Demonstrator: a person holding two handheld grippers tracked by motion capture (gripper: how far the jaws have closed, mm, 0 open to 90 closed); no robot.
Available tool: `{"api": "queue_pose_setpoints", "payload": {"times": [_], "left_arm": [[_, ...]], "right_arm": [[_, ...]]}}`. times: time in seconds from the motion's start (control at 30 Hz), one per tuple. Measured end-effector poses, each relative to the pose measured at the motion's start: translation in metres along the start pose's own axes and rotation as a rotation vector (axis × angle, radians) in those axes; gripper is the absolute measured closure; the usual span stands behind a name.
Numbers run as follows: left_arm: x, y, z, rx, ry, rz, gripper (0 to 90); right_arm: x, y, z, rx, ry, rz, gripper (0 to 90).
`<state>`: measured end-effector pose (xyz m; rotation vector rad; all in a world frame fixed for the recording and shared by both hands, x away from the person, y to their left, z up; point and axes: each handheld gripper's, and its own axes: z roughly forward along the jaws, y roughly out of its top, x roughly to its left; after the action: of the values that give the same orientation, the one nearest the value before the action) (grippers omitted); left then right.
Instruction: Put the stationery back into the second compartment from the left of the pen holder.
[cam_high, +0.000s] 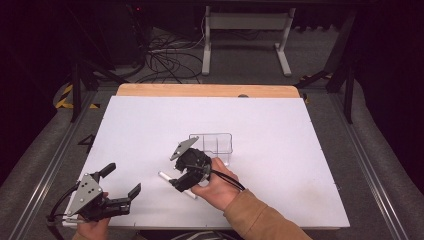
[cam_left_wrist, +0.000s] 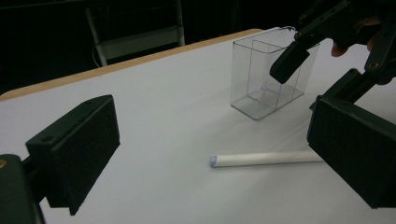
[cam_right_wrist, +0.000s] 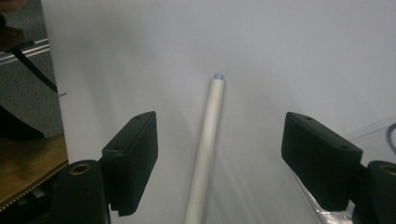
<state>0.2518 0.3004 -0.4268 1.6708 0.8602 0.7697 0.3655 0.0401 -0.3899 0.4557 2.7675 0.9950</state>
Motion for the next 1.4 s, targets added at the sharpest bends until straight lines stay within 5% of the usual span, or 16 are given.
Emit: {"api": "queue_pose_setpoints", "payload": {"times": [0.17, 0.63, 0.87, 1.4], "left_arm": [[0.000, 0.000, 0.000, 0.000, 0.000, 0.000, 3.2], [0.000, 0.000, 0.000, -0.001, 0.000, -0.001, 3.2], [0.000, 0.000, -0.001, -0.001, -0.001, -0.001, 3.3], [-0.001, 0.000, 0.001, 0.000, -0.001, 0.000, 3.3]], "right_arm": [[0.004, -0.001, 0.011, 0.041, -0.024, -0.007, 33.6], [0.009, -0.002, 0.042, 0.129, 0.002, 0.001, 49.4], [0.007, -0.003, 0.055, 0.172, 0.013, 0.039, 58.2], [0.008, -0.005, 0.068, 0.203, -0.052, 0.090, 70.6]]}}
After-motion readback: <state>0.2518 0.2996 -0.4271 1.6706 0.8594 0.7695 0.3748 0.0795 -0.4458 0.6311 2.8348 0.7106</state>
